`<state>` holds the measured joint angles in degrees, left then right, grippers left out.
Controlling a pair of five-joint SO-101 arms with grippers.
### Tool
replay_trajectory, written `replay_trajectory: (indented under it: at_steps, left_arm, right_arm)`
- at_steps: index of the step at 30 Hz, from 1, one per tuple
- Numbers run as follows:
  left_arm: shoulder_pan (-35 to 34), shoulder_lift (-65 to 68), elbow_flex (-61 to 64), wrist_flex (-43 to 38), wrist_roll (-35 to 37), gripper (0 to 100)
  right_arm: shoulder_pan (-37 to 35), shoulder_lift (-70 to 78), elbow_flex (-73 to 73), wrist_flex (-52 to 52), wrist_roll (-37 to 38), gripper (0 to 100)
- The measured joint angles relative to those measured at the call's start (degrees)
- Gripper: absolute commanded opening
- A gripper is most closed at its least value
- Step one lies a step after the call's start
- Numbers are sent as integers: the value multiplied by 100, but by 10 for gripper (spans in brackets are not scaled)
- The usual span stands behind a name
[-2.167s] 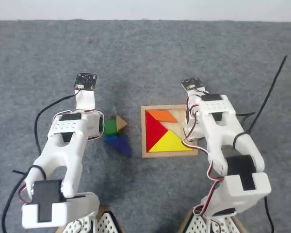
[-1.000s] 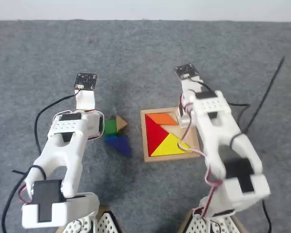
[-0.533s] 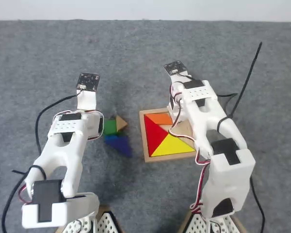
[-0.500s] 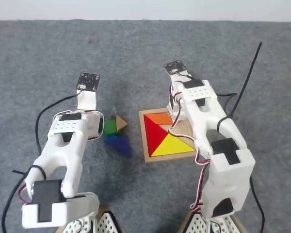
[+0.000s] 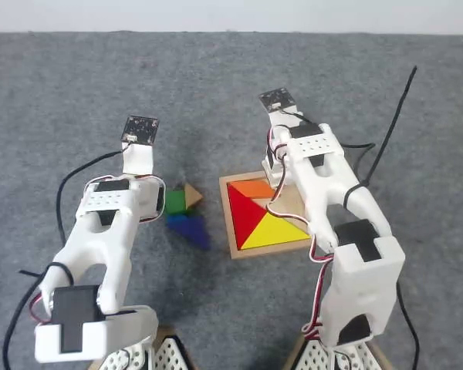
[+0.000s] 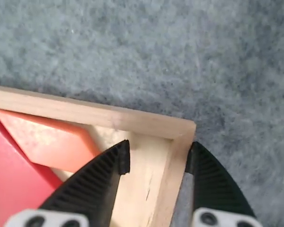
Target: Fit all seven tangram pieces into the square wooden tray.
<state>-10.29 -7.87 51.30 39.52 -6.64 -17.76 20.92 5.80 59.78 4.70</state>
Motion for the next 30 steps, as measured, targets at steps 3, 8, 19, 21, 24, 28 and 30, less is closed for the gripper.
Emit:
replay_trajectory:
  at_steps: [3,8,19,21,24,28,30]
  left_arm:
    - [0,0,0,0,0,30]
    - [0,0,-97,264,0,31]
    - [229,9,-2382,2892,-176,81]
    - [422,26,-2655,3138,-246,81]
    - [738,62,-2796,3209,-273,81]
    - [1020,615,-2866,2963,-264,80]
    - [1160,1020,-2866,2796,-264,80]
  right_arm:
    - [-18,-536,334,0,-114,198]
    - [141,-2057,1679,-440,-141,198]
    - [1705,-5073,5310,-1380,677,42]
    - [1952,-5389,5741,-1591,800,4]
    - [2277,-5688,6066,-1767,949,24]
    - [2734,-5741,6092,-1873,1002,7]
    - [2936,-5741,6092,-1960,1002,9]
